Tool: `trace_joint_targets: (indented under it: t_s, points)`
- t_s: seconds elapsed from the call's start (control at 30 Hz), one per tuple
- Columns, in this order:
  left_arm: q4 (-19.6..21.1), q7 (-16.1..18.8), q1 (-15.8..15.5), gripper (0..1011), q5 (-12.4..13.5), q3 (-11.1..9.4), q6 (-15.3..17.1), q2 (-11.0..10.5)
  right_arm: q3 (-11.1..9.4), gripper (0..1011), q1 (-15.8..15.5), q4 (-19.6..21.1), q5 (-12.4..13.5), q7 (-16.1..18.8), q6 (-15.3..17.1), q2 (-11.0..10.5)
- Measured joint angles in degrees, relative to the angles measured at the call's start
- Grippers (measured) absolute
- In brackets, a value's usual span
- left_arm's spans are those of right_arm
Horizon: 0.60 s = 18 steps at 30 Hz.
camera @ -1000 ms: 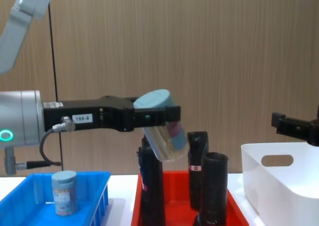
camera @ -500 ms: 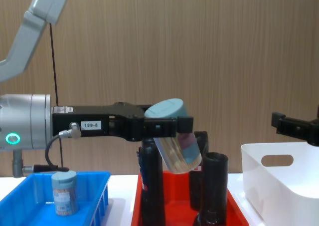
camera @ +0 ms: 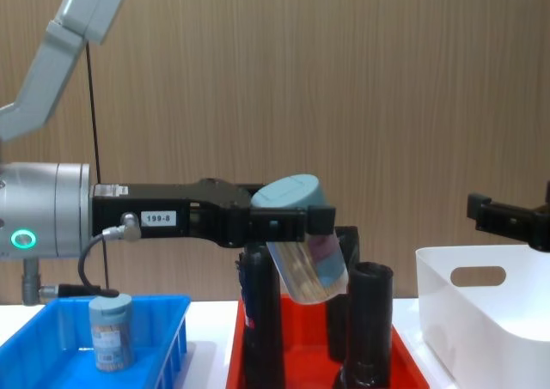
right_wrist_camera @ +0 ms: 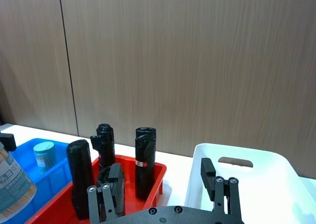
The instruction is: Pick the cotton swabs from the blue box and place them into the white box.
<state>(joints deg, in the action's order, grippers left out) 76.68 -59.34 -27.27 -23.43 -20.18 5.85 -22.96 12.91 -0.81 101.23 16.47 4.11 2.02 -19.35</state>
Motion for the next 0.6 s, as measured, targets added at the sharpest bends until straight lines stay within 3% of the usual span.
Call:
trace_joint_targets:
  t_s: [0.27,0.6]
  points:
    - [-0.05,-0.1,-0.08,669,0.15,-0.09,0.01,-0.04,-0.21,1002,0.39,0.0,0.01,2.67,0.76,-0.52]
    - [-0.06,-0.16,-0.12,669,0.24,-0.15,0.0,-0.09,-0.62,1002,1.67,-0.01,-0.27,9.53,3.04,-2.02]
